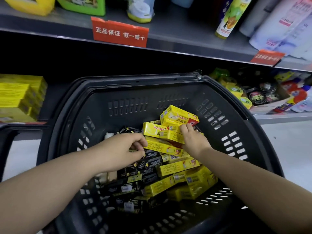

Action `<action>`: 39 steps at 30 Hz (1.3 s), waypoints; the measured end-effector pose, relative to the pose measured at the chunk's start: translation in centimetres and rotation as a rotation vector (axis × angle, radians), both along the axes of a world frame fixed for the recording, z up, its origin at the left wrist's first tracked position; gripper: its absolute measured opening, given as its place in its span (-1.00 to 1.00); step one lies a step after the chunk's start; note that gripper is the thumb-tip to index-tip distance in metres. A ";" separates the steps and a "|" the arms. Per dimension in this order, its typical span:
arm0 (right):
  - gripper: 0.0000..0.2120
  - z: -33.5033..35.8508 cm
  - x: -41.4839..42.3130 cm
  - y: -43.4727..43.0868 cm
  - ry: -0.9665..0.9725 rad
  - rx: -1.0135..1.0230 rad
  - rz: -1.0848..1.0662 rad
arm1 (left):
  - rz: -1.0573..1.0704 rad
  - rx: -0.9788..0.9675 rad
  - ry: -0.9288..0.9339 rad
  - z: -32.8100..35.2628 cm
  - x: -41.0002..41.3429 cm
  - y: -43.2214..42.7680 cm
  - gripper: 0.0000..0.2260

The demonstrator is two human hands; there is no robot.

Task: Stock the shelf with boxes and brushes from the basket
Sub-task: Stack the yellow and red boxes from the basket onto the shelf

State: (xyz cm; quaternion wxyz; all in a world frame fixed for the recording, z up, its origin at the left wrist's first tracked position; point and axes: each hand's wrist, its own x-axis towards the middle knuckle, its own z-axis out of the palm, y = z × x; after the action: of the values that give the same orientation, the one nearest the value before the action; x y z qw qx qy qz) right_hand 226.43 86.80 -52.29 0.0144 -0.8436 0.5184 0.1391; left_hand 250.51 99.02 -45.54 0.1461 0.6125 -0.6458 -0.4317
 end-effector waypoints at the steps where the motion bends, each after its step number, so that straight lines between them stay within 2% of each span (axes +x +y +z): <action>1: -0.54 0.2 -0.2 -0.2 -0.020 0.045 -0.014 | 0.001 0.004 -0.001 0.0 0.0 0.0 -0.84; 5: -0.66 0.8 -0.5 -0.7 -0.140 0.148 -0.016 | 0.001 0.021 -0.005 0.2 0.0 0.0 -0.85; 7: -0.66 0.9 -0.2 -0.7 -0.130 0.108 0.033 | 0.002 0.024 -0.008 0.2 0.0 0.0 -0.84; 11: -0.43 0.8 0.7 0.0 -0.067 0.116 0.116 | -0.002 0.036 -0.011 0.1 -0.1 0.0 -0.85; 14: -0.55 1.2 1.8 0.5 0.010 0.116 0.158 | 0.011 0.048 -0.007 0.0 -0.1 0.0 -0.85; 15: -0.67 1.8 2.3 0.5 -0.033 0.082 0.158 | 0.020 0.050 -0.004 -0.1 -0.1 -0.1 -0.85; 17: -0.87 3.5 3.4 0.3 -0.263 0.041 0.064 | 0.048 0.058 0.005 -0.2 -0.1 -0.2 -0.83; 19: -0.95 5.0 4.3 -0.2 -0.480 0.058 -0.027 | 0.080 0.072 0.009 -0.1 -0.2 -0.3 -0.78; 20: -0.94 5.3 4.6 -0.4 -0.492 0.085 -0.023 | 0.089 0.079 0.009 -0.1 -0.2 -0.3 -0.76; 21: -0.87 5.3 4.6 -0.4 -0.426 0.132 0.002 | 0.093 0.086 0.010 0.0 -0.2 -0.3 -0.75; 24: -0.42 2.9 3.7 0.5 -0.004 0.281 0.084 | 0.090 0.108 0.013 0.2 -0.3 -0.3 -0.73; 25: -0.35 1.9 3.2 0.8 0.102 0.281 0.137 | 0.087 0.112 0.010 0.3 -0.3 -0.2 -0.73; 26: -0.34 1.1 2.9 1.0 0.159 0.250 0.190 | 0.083 0.115 0.008 0.3 -0.4 -0.2 -0.73; 28: -0.41 0.7 2.5 0.9 0.147 0.156 0.241 | 0.076 0.123 0.009 0.4 -0.5 -0.1 -0.71; 32: -0.53 3.2 3.8 0.8 -0.028 0.041 0.235 | 0.079 0.124 -0.006 0.4 -0.5 -0.1 -0.62; 34: -0.53 5.5 5.6 1.6 -0.259 0.036 0.137 | 0.128 0.126 -0.012 0.4 -0.4 -0.2 -0.47; 35: -0.57 6.9 6.5 2.0 -0.447 0.097 0.057 | 0.171 0.138 0.016 0.5 -0.4 -0.3 -0.37; 37: -0.70 9.0 7.9 3.0 -0.819 0.354 -0.097 | 0.263 0.168 0.129 0.6 -0.3 -0.5 -0.23; 39: -0.70 9.9 8.6 3.9 -1.003 0.575 -0.186 | 0.317 0.163 0.218 0.8 -0.2 -0.6 -0.26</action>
State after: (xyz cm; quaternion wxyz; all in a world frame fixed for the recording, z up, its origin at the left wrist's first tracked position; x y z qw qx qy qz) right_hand 235.06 90.70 -42.38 0.4985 -0.7194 0.4616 -0.1442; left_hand 250.29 98.46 -44.77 0.2310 0.6658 -0.4848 -0.5179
